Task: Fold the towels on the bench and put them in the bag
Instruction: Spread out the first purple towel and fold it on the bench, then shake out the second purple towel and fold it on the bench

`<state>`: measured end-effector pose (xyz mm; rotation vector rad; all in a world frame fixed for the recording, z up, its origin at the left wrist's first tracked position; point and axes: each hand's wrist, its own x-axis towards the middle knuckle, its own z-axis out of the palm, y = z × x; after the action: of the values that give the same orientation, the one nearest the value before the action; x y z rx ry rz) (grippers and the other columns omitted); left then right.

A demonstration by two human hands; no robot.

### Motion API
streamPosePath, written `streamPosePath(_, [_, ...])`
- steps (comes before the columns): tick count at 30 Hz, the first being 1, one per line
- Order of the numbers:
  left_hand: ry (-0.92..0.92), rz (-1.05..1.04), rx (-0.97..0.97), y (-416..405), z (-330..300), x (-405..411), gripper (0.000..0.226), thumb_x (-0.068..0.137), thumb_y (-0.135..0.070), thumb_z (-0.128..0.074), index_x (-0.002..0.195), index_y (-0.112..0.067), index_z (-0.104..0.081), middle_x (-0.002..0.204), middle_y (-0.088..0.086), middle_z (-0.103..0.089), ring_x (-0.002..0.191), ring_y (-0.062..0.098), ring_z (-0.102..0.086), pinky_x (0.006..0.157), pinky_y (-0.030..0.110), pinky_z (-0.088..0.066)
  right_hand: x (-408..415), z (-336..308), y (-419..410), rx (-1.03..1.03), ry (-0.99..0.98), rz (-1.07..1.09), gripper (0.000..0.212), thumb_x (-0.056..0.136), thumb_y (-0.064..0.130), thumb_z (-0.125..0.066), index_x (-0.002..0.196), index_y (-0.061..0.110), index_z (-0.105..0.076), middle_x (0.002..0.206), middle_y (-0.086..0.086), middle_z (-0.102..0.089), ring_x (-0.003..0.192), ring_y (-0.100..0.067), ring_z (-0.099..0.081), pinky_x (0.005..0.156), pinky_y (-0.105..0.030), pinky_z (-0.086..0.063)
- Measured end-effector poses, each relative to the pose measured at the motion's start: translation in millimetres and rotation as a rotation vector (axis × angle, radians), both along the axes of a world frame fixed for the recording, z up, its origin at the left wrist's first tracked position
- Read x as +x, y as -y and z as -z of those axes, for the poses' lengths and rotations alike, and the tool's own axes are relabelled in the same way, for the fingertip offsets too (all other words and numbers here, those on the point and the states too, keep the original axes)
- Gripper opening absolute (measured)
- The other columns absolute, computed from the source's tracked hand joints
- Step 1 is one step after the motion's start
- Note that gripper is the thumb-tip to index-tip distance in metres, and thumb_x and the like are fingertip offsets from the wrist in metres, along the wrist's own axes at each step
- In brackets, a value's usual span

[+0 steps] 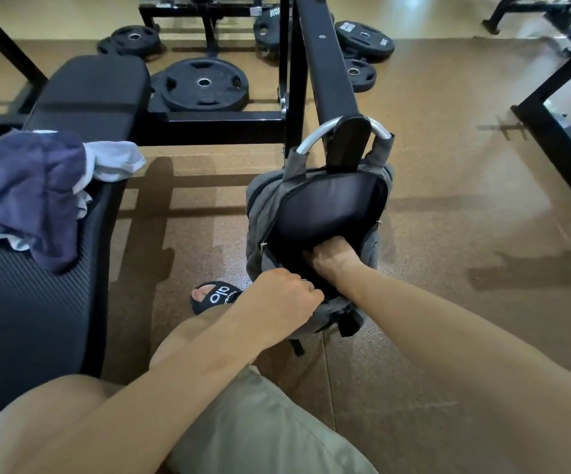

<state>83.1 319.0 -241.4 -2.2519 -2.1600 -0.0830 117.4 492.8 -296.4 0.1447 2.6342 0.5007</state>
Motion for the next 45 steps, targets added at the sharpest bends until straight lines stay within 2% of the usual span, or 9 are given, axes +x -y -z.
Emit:
streamPosePath(9, [-0.008,-0.051,0.041,7.6,-6.1,2.2,0.022,0.067,-0.021,-0.085,0.072,-0.021,-0.064,0.063,-0.004,-0.061,0.061,0.02,-0.065,0.056,0.03,-0.048,-2.9,-0.7,-2.4,0.024,0.103,-0.096,0.037,0.106,0.009,-0.039,0.137,0.008,-0.059,0.141,-0.012,-0.058,0.129,-0.034,-0.056,0.101,-0.042,-0.048])
streamPosePath(14, [0.024,-0.061,0.076,8.4,-5.6,-4.0,0.022,0.07,-0.016,-0.083,0.077,-0.019,-0.062,0.067,-0.002,-0.062,0.064,0.023,-0.064,0.057,0.033,-0.049,1.4,-7.4,-15.7,-0.081,0.035,0.022,0.041,0.105,0.012,-0.039,0.146,0.007,-0.042,0.14,-0.019,-0.052,0.122,-0.038,-0.06,0.098,-0.043,-0.048])
streamPosePath(17, [0.009,-0.045,0.071,6.9,-2.8,-1.2,0.022,0.07,-0.02,-0.084,0.077,-0.021,-0.063,0.067,-0.004,-0.061,0.063,0.02,-0.064,0.055,0.031,-0.047,3.6,-1.0,-13.2,-0.081,0.159,0.184,0.044,0.109,0.014,-0.033,0.153,0.01,-0.033,0.15,-0.018,-0.042,0.133,-0.037,-0.051,0.103,-0.045,-0.045])
streamPosePath(21, [0.012,-0.039,0.054,11.2,-0.3,-5.5,0.02,0.07,-0.019,-0.084,0.079,-0.021,-0.065,0.068,-0.005,-0.062,0.063,0.018,-0.064,0.056,0.03,-0.048,0.2,4.0,-4.9,0.061,0.246,0.223,0.045,0.108,0.014,-0.036,0.153,0.015,-0.039,0.156,-0.009,-0.042,0.144,-0.029,-0.041,0.11,-0.041,-0.039])
streamPosePath(24, [0.062,-0.059,0.105,16.9,-8.5,-16.6,0.017,0.071,-0.017,-0.08,0.082,-0.018,-0.067,0.074,-0.003,-0.065,0.069,0.019,-0.065,0.064,0.03,-0.05,-10.7,-14.1,3.0,0.017,0.15,0.116,0.039,0.107,0.013,-0.038,0.141,0.017,-0.056,0.144,-0.005,-0.058,0.134,-0.027,-0.054,0.102,-0.038,-0.046])
streamPosePath(28, [0.105,-0.112,0.104,33.0,-21.0,-39.8,0.032,0.089,-0.031,-0.067,0.117,-0.016,-0.067,0.114,0.0,-0.069,0.105,0.02,-0.065,0.091,0.034,-0.053,-17.7,-72.0,9.6,-0.109,-0.008,0.045,0.03,0.101,0.01,-0.047,0.123,0.017,-0.066,0.123,-0.007,-0.069,0.114,-0.031,-0.066,0.076,-0.035,-0.047])
streamPosePath(33, [0.2,-0.436,0.166,76.2,-40.1,-93.2,0.038,0.096,-0.033,-0.061,0.129,-0.015,-0.061,0.123,0.003,-0.065,0.103,0.026,-0.064,0.085,0.038,-0.051,-39.9,-136.9,35.3,-0.295,-0.358,0.003,0.014,0.1,0.017,-0.045,0.106,0.017,-0.058,0.099,-0.009,-0.064,0.079,-0.029,-0.057,0.063,-0.037,-0.047])
streamPosePath(38, [0.25,-0.906,0.156,142.5,-33.7,-161.9,0.039,0.097,-0.035,-0.059,0.131,-0.017,-0.057,0.125,0.006,-0.062,0.111,0.029,-0.062,0.089,0.043,-0.052,-90.2,-149.2,115.1,-0.58,-0.525,-0.09,0.014,0.097,0.017,-0.046,0.107,0.014,-0.055,0.096,-0.01,-0.064,0.086,-0.032,-0.061,0.073,-0.046,-0.054])
streamPosePath(45, [0.334,-1.316,0.09,219.9,-17.6,-224.6,0.047,0.092,-0.03,-0.064,0.131,-0.009,-0.046,0.128,0.021,-0.054,0.111,0.043,-0.057,0.087,0.051,-0.05,-217.4,-101.5,200.9,-1.026,-0.386,0.125,0.029,0.089,0.018,-0.059,0.118,0.011,-0.061,0.111,-0.012,-0.069,0.107,-0.034,-0.062,0.089,-0.041,-0.051])
